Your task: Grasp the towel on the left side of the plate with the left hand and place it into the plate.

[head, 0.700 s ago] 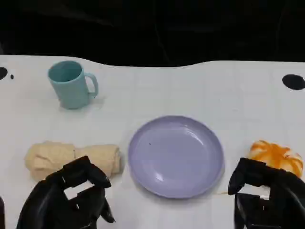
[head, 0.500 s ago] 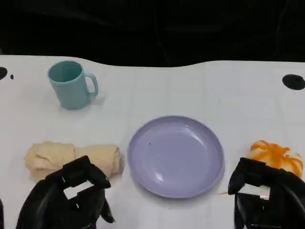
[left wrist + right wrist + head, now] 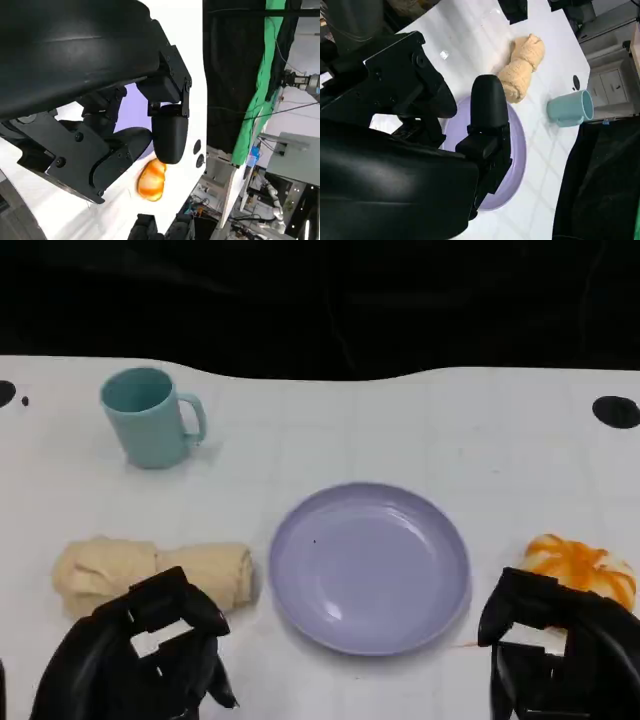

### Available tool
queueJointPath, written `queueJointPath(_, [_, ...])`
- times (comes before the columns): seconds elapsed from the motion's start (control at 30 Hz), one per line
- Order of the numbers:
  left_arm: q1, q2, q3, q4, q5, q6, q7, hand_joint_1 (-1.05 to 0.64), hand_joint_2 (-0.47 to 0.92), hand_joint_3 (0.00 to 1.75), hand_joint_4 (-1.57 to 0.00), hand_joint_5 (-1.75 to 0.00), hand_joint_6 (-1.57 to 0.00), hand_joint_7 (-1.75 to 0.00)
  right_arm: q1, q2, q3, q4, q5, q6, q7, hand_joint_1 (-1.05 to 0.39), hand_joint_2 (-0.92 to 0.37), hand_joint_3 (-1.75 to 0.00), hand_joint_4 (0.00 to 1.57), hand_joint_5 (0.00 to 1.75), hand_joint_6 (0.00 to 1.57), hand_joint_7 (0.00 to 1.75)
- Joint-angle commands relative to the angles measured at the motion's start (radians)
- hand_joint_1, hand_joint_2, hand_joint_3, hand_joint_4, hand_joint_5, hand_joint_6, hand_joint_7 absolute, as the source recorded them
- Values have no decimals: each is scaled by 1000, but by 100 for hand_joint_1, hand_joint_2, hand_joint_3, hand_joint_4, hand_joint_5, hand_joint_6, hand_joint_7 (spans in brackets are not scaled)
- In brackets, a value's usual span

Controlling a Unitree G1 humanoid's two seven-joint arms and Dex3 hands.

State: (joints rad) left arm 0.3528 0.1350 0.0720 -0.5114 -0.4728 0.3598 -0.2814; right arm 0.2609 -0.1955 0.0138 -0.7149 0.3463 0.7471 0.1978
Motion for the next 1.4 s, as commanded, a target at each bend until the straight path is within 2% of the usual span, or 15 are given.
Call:
queueJointPath(0.03, [5,15,5,-11,8,-9,-2,-15,46,125,-80,-175,-80,-150,1,-16,-5,-9,-1,-3,0,-1,-54,-139,81,175,61,170])
queueJointPath(0.13, [5,16,5,-2,26,-47,-13,-15,45,126,-80,-173,-79,-149,0,-15,-3,-12,0,0,-2,-1,-54,-140,81,175,61,170])
queueJointPath(0.17, [5,13,6,3,30,-64,-16,-16,48,121,-80,-169,-79,-144,1,-15,-2,-11,-1,-4,-1,-1,-54,-140,80,175,61,170])
queueJointPath(0.27, [4,-1,11,1,56,-92,8,-20,58,98,-74,-144,-78,-110,0,-14,2,-12,-5,-4,-4,-1,-54,-140,80,175,61,170])
queueJointPath(0.33, [2,0,14,2,90,-123,19,-25,72,66,-71,-127,-80,-82,-2,-10,3,-14,-1,3,-8,-1,-54,-140,80,175,60,170])
queueJointPath(0.4, [0,7,18,10,143,-179,21,-25,87,38,-61,-111,-75,-53,-2,-6,3,-15,3,4,-9,-1,-54,-140,80,175,60,171])
queueJointPath(0.43, [-1,14,20,18,180,-219,22,-25,89,33,-59,-106,-74,-45,-3,-5,5,-16,4,5,-10,-1,-54,-140,80,175,60,171])
queueJointPath(0.5, [-4,26,26,21,242,-263,32,-26,92,27,-60,-85,-72,-25,-6,-4,9,-19,1,7,-15,-1,-54,-140,80,175,60,171])
queueJointPath(0.6, [-14,48,32,-3,319,-258,57,-32,92,22,-60,-58,-67,-7,-13,-5,19,-17,-6,10,-25,-2,-53,-140,80,175,60,171])
queueJointPath(0.7, [-38,77,30,-10,374,-242,63,-40,92,16,-55,-45,-59,-1,-18,-5,24,-10,-6,3,-24,-2,-53,-140,80,175,60,171])
queueJointPath(0.8, [-78,138,9,-13,522,-230,79,-47,92,13,-50,-38,-49,0,-20,-6,27,-8,-5,-8,-18,0,-54,-141,81,175,60,172])
queueJointPath(0.9, [-114,195,-20,-11,673,-214,85,-47,92,9,-44,-33,-40,0,-18,-5,25,-8,-2,-10,-17,-1,-53,-142,81,175,60,173])
queueJointPath(1.13, [-220,388,-138,40,1108,-199,31,-59,92,10,-31,-23,-34,0,-11,-10,24,-13,-4,-13,-17,-1,-53,-141,81,175,59,172])
queueJointPath(1.23, [-283,416,-197,94,1228,-181,-5,-61,92,5,-31,-18,-32,0,-11,-11,26,-17,-4,-8,-19,-1,-52,-141,81,175,60,172])
queueJointPath(1.4, [-369,416,-271,179,1346,-151,-61,-63,90,2,-32,-15,-31,0,-10,-8,23,-19,1,-4,-21,-1,-52,-141,81,175,60,172])
